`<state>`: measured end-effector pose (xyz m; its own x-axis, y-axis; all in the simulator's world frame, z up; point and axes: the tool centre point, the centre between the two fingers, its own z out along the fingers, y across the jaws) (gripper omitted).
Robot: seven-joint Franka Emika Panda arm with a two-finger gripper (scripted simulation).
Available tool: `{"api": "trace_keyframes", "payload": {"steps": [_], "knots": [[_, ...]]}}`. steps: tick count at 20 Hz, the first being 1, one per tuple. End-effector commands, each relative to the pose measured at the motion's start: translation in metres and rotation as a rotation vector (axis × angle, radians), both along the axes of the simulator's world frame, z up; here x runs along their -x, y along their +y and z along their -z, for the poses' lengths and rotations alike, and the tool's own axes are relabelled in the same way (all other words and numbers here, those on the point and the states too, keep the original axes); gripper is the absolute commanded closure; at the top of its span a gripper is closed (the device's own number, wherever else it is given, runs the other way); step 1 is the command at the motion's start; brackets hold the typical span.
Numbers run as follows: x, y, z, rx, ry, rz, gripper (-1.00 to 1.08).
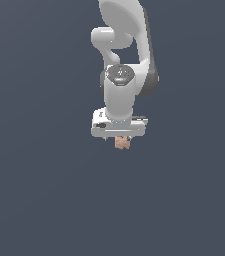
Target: Pick up the object and move it to a goal position.
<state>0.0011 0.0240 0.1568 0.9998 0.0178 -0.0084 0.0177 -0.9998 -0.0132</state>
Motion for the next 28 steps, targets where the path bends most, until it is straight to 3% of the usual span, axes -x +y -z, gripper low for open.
{"api": "trace_keyframes", "payload": {"steps": [1, 9, 16, 28], "knots": [[0.000, 0.000, 0.000, 0.000, 0.000, 0.000, -0.92], [-0.006, -0.020, -0.002, -0.011, 0.003, 0.062, -0.92], [-0.003, -0.017, 0.002, -0.010, 0.003, 0.062, -0.92], [0.038, 0.012, 0.041, 0.006, -0.003, 0.060, -0.92]]}}
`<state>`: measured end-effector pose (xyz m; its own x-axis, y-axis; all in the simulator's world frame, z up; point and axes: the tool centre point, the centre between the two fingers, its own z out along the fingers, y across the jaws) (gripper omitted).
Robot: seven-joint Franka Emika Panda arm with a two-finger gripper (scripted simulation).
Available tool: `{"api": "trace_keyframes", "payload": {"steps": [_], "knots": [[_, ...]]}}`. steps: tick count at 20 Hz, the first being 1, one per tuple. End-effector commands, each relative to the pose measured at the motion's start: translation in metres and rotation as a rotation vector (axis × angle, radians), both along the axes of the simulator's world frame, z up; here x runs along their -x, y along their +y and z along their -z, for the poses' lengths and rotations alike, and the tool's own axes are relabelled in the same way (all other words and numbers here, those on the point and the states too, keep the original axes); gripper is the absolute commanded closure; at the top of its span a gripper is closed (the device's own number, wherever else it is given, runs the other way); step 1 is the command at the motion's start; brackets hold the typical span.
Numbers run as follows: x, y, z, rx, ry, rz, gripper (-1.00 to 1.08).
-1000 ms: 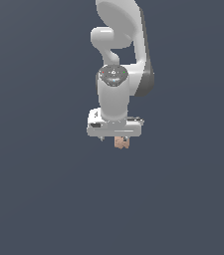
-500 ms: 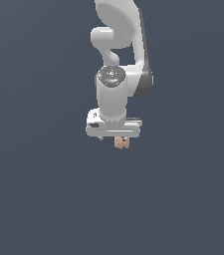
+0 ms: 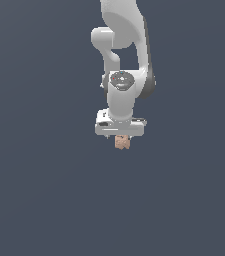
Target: Pick up the object and move it to a goal position.
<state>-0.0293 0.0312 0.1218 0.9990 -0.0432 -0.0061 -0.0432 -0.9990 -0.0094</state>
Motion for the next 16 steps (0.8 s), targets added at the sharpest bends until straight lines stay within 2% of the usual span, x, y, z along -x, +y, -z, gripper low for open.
{"api": "trace_keyframes", "payload": {"steps": [1, 9, 16], "knots": [[0.012, 0.008, 0.010, 0.004, -0.002, -0.001, -0.92], [0.035, 0.021, 0.028, 0.009, -0.005, -0.005, -0.92], [0.038, 0.023, 0.031, 0.009, -0.005, -0.006, -0.92]]}}
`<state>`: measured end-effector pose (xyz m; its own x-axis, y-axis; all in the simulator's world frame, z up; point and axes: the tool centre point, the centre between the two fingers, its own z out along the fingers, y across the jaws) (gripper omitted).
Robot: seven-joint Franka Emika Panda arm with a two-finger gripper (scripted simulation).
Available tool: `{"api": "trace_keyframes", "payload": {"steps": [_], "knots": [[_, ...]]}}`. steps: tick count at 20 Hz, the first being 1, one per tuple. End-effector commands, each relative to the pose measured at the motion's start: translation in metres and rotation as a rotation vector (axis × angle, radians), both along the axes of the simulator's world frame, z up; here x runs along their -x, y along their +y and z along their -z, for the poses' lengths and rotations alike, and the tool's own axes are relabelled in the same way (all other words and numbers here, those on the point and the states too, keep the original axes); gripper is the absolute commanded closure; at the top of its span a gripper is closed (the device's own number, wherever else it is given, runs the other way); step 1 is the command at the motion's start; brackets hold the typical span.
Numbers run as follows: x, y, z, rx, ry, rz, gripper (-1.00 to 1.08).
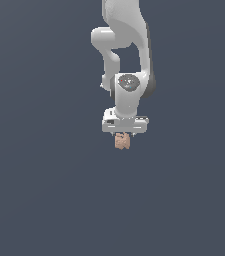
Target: Pick up the object and move it to a goal position.
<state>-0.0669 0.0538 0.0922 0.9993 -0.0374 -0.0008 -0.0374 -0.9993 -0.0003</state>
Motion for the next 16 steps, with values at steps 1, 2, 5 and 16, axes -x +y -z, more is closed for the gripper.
{"api": "trace_keyframes", "payload": {"steps": [1, 2, 5, 16], "knots": [[0.000, 0.000, 0.003, 0.000, 0.000, 0.000, -0.92], [0.000, 0.000, 0.005, 0.000, 0.000, 0.000, -0.92], [0.001, 0.000, 0.016, 0.000, 0.000, 0.000, -0.92], [0.001, 0.000, 0.050, 0.000, -0.001, 0.000, -0.92]]}}
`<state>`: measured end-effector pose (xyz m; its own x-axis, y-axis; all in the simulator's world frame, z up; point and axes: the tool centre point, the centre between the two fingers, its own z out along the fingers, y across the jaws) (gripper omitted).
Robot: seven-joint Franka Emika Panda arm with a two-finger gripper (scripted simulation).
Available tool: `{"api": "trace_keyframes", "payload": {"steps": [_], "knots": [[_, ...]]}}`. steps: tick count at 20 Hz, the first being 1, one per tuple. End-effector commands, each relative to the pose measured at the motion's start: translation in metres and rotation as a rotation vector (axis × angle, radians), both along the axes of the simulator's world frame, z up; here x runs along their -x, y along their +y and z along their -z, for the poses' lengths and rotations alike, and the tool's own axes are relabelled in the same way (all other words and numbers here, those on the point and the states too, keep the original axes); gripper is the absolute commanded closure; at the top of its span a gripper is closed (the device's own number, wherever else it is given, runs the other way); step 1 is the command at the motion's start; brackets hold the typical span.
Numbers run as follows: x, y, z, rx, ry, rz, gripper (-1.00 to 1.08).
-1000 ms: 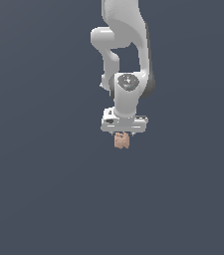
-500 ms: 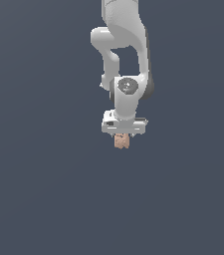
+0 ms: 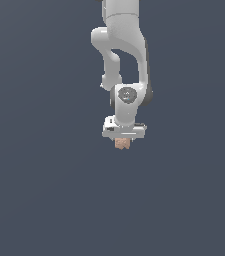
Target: Pick up the object and move it to a goal position.
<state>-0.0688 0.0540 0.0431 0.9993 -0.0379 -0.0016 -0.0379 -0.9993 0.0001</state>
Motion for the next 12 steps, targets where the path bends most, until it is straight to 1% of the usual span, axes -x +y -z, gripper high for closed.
{"api": "trace_keyframes", "payload": {"steps": [1, 12], "knots": [[-0.0006, 0.0001, 0.0013, 0.000, -0.001, 0.000, 1.08], [-0.0011, -0.0003, -0.0002, 0.000, -0.003, 0.000, 1.08]]}}
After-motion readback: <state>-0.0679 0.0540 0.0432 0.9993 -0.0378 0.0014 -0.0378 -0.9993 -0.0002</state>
